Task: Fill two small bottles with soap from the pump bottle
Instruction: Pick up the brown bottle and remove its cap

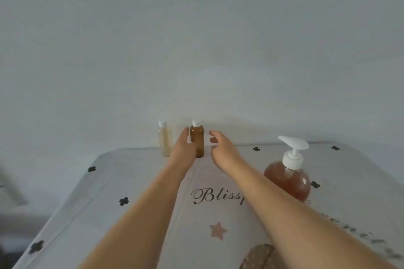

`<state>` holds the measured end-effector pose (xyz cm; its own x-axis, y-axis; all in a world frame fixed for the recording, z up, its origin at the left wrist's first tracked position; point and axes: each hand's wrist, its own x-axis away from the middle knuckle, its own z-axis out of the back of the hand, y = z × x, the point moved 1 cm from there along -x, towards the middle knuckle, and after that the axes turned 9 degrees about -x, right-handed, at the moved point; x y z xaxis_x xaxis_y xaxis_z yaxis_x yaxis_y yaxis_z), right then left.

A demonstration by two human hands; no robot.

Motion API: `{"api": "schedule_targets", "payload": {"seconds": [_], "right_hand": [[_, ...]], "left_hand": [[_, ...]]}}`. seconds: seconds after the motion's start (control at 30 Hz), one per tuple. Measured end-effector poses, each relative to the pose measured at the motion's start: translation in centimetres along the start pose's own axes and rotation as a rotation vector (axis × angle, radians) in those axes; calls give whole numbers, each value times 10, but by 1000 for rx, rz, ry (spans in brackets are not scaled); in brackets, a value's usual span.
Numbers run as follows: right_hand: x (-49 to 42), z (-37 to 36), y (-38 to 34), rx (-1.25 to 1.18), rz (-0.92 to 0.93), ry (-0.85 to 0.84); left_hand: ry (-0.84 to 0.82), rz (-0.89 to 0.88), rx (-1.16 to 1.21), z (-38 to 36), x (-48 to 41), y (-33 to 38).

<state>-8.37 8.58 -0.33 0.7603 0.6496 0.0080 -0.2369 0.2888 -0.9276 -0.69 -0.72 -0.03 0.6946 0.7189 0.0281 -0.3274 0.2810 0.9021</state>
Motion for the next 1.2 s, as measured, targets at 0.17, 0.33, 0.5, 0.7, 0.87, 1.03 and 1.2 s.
{"api": "schedule_targets", "payload": {"seconds": [0.17,0.33,0.5,0.7,0.87,1.03,1.2], "right_hand": [[-5,-2,1,-11,18,-32],[6,4,6,-12,31,23],[41,15,9,-81,42,78],[104,38,2,-301,86,124],[137,66,-5,-196,70,223],[154,93,-12,30,95,222],[165,109,-13,69,59,229]], "left_hand": [[-26,-109,20,-2,-2,-1],[33,-145,1,-3,15,1],[6,-155,-31,-1,42,8],[64,-203,-16,-4,82,18],[96,-329,-115,-11,118,24],[206,-638,-439,-21,146,35],[279,-829,-582,-29,158,41]]}}
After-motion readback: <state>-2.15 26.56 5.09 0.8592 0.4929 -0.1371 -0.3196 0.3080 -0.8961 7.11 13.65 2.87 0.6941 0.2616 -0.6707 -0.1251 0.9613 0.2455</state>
